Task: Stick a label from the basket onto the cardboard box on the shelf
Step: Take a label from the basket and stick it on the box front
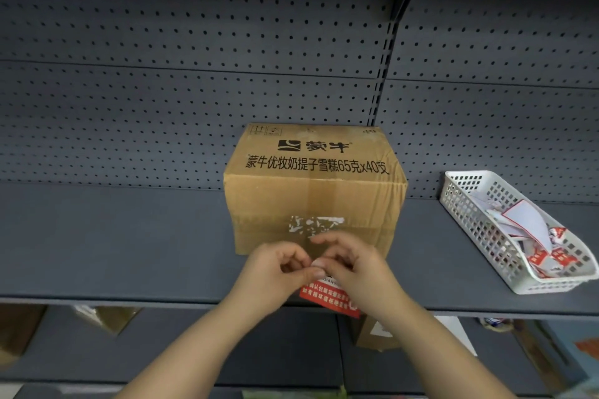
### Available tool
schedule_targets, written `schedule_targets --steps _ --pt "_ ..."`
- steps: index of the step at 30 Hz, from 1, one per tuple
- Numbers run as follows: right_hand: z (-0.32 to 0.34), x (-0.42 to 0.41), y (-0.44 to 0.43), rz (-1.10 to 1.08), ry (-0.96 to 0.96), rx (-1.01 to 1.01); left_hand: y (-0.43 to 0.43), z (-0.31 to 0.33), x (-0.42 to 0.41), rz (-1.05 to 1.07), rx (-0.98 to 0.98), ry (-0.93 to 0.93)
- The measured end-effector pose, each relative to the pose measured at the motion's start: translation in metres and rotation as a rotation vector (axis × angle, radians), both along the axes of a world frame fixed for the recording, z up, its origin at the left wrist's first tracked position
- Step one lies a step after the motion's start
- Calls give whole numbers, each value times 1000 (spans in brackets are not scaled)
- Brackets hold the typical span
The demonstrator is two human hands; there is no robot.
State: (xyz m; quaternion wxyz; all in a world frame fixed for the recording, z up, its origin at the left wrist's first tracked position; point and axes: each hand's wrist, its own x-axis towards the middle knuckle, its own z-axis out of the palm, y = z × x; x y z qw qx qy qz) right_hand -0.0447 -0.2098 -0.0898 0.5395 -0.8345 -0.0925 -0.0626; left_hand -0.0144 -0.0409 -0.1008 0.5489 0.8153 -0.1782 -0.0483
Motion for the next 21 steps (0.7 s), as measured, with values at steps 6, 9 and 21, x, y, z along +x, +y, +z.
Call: schedule_targets --steps 6,9,21 --pt "-15 12 -20 -159 179 76 2 -10 10 210 -140 80" --pt "-14 14 -17 -208 125 60 -2 -8 16 238 -155 50" --pt "-18 38 -12 -396 -178 -478 -8 -11 34 391 243 -422"
